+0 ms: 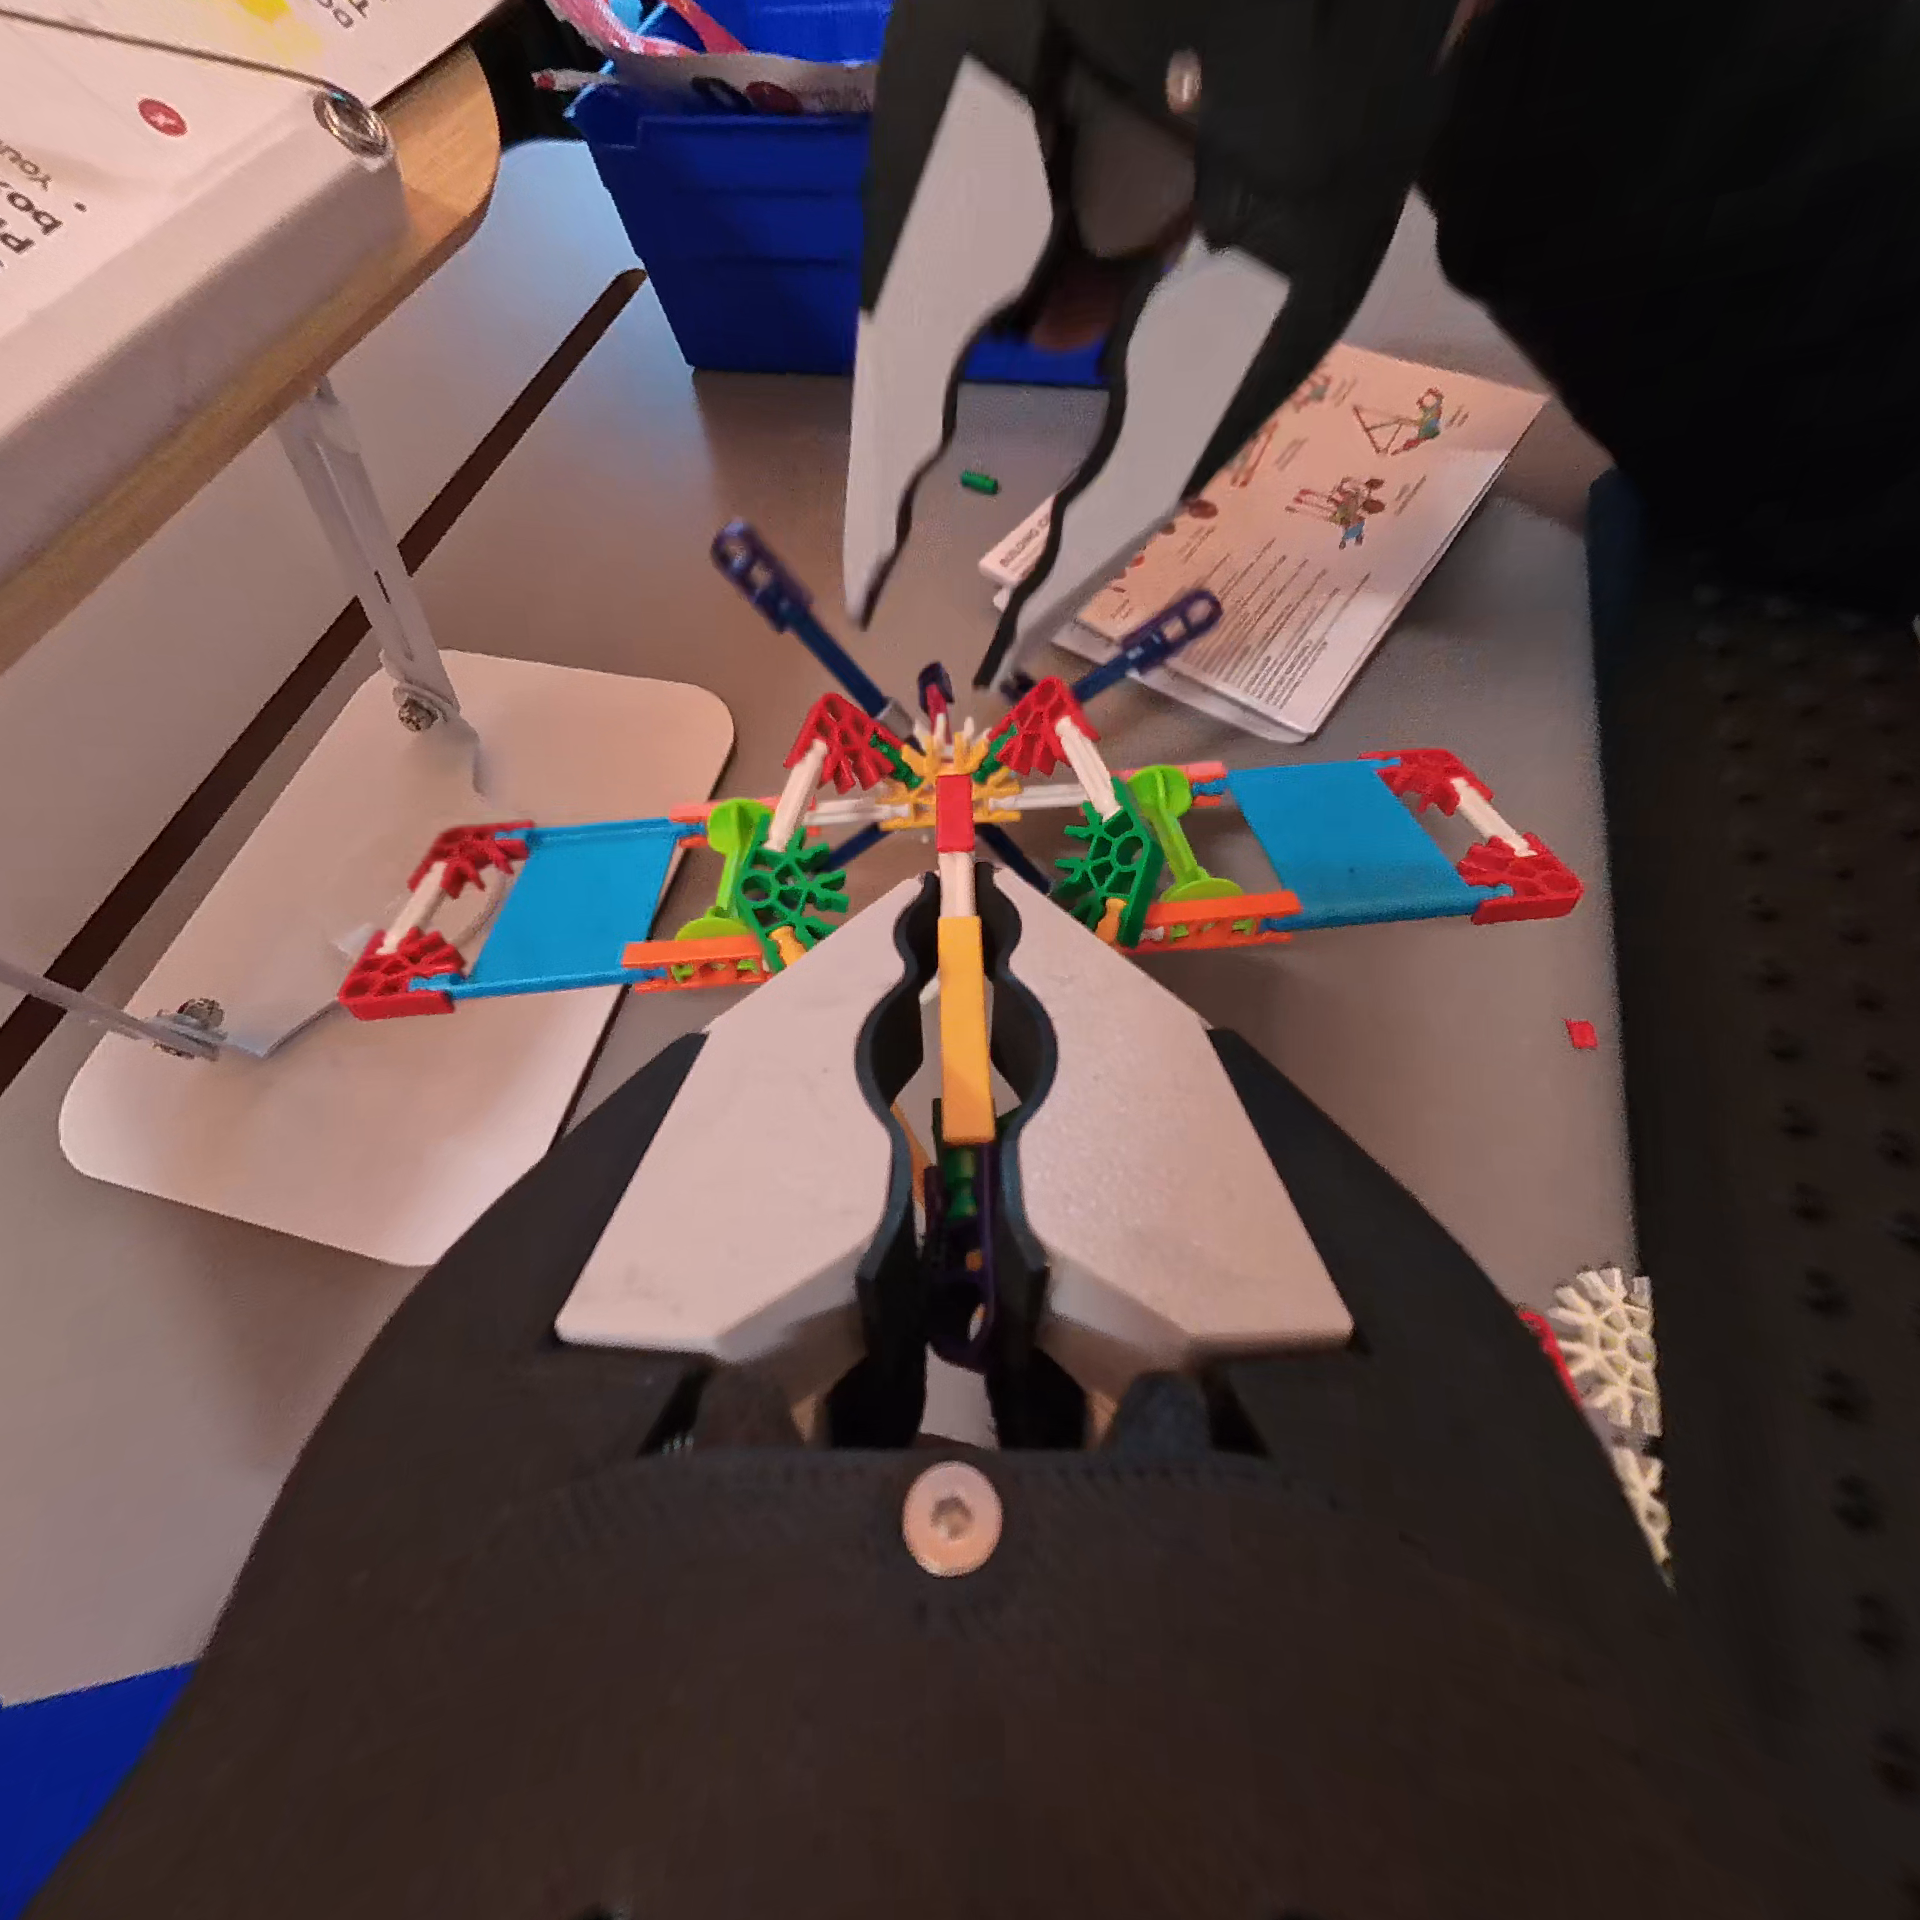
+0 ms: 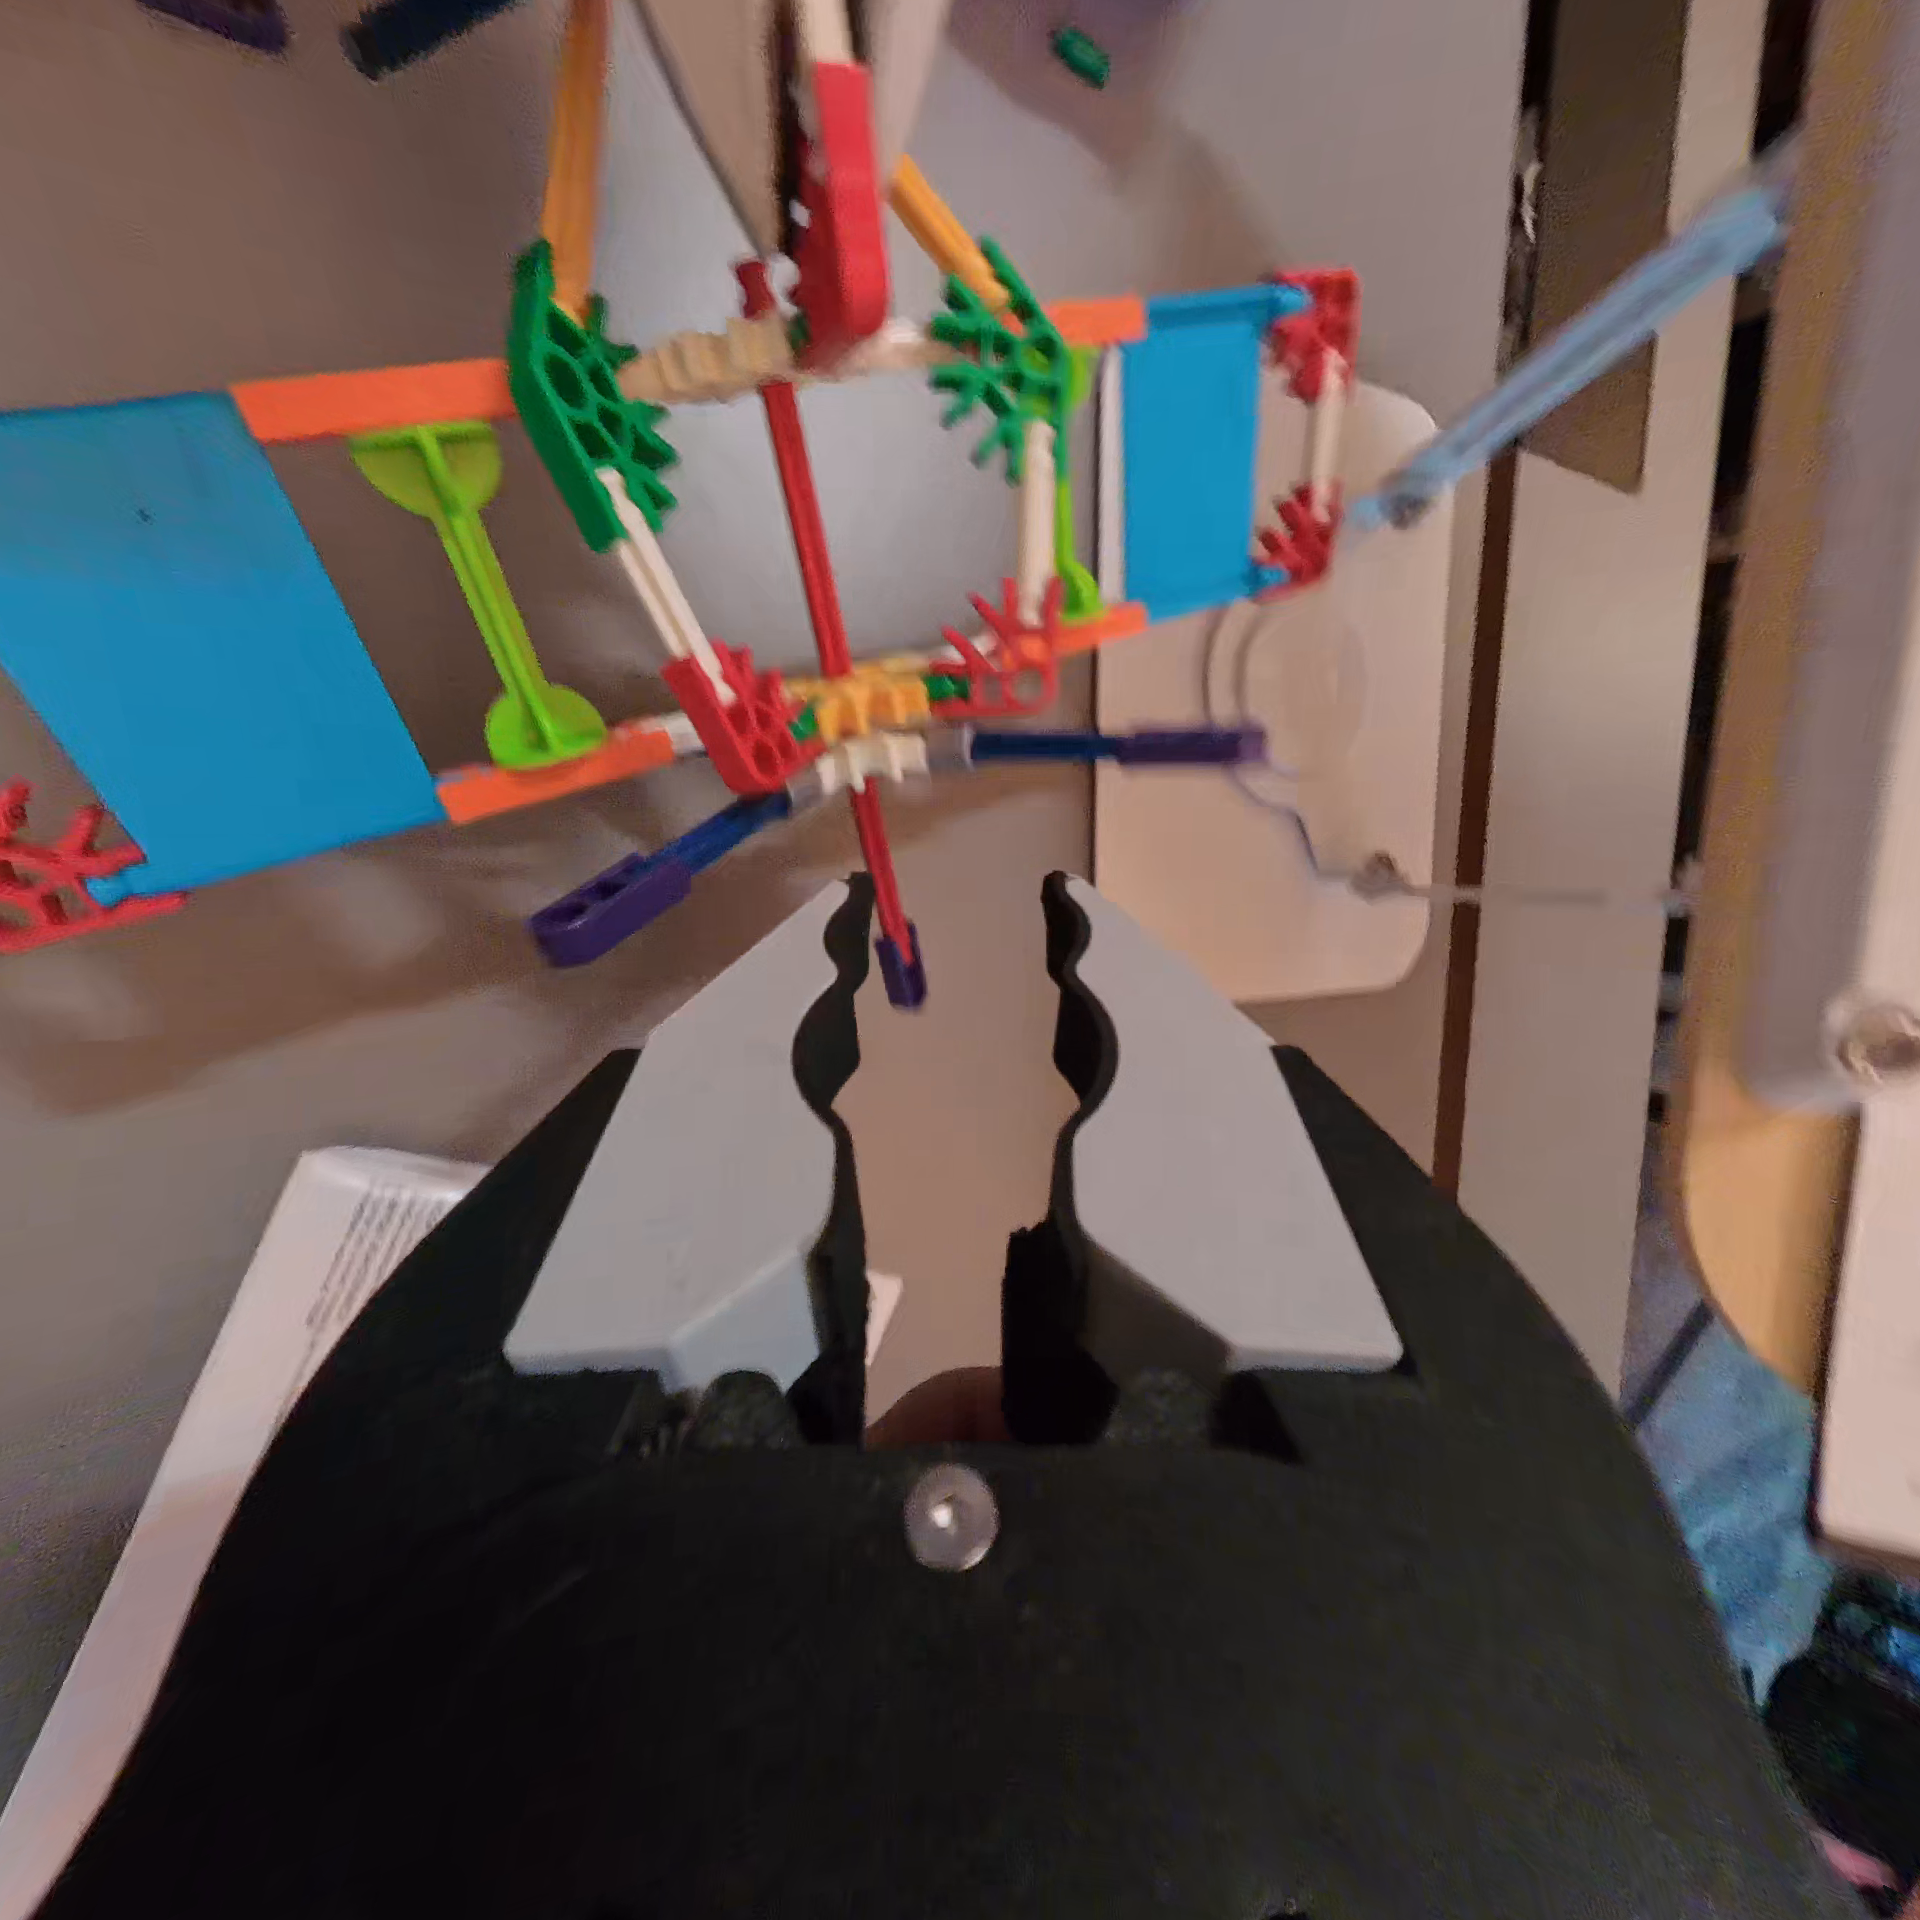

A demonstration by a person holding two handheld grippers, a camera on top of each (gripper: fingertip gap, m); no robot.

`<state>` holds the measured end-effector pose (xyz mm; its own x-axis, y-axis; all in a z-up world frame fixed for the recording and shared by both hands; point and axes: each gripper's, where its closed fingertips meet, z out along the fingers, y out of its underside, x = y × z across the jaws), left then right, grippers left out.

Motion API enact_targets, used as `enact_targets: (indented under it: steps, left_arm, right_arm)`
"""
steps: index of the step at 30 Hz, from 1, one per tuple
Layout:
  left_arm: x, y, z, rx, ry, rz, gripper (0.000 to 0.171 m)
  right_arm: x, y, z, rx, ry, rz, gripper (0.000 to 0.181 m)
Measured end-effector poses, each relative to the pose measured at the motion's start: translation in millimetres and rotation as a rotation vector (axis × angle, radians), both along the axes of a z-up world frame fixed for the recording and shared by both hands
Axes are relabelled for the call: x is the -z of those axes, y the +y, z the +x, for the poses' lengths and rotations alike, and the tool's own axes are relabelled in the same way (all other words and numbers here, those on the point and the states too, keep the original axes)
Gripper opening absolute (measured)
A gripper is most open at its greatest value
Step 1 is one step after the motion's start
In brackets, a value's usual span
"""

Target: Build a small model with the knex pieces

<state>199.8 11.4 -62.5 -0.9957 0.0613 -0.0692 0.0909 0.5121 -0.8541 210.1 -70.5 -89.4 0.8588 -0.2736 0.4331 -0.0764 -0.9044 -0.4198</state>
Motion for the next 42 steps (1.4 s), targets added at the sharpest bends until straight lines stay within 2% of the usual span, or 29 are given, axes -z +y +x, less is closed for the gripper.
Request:
enact_targets:
  steps: [2, 6, 11, 13, 14, 15, 18, 22, 27, 34, 42]
  left_arm:
    - [2, 0, 0, 0.003, -0.002, 0.001, 0.003]
    - [4, -3, -2, 0.012, 0.0, 0.006, 0.003]
    - [3, -5, -1, 0.009, 0.001, -0.004, 0.003]
    - [3, -4, -1, 0.005, 0.0, -0.01, 0.003]
    - [2, -4, 0, 0.005, 0.0, -0.015, 0.003]
    - [1, -4, 0, 0.006, 0.002, -0.019, 0.003]
    - [1, -3, 1, 0.008, 0.012, -0.028, 0.003]
    - [-2, -4, 0, 0.019, 0.032, -0.056, 0.003]
    - [-2, -5, -2, 0.031, 0.018, -0.06, 0.004]
    - [3, -6, -1, 0.021, 0.006, -0.039, 0.004]
    - [29, -3, 8, -0.012, -0.012, 0.075, 0.009]
  right_arm:
    - [-2, -24, -1, 0.066, 0.014, -0.038, 0.032]
    - [18, -54, -6, 0.143, 0.099, -0.104, 0.033]
    - [56, -44, -6, 0.102, 0.193, -0.165, 0.035]
    - [66, -41, 0, 0.094, 0.179, -0.19, 0.024]
    - [68, -39, 2, 0.084, 0.18, -0.19, 0.013]
    - [69, -37, 3, 0.068, 0.169, -0.189, 0.006]
    - [62, -29, 1, 0.04, 0.156, -0.149, 0.002]
    - [39, -13, -3, -0.002, 0.097, -0.123, 0.003]
    - [34, -7, -6, -0.016, 0.075, -0.14, 0.003]
    - [33, -8, -12, -0.013, 0.086, -0.177, 0.002]
    - [51, -13, -14, -0.003, 0.138, -0.223, 0.003]
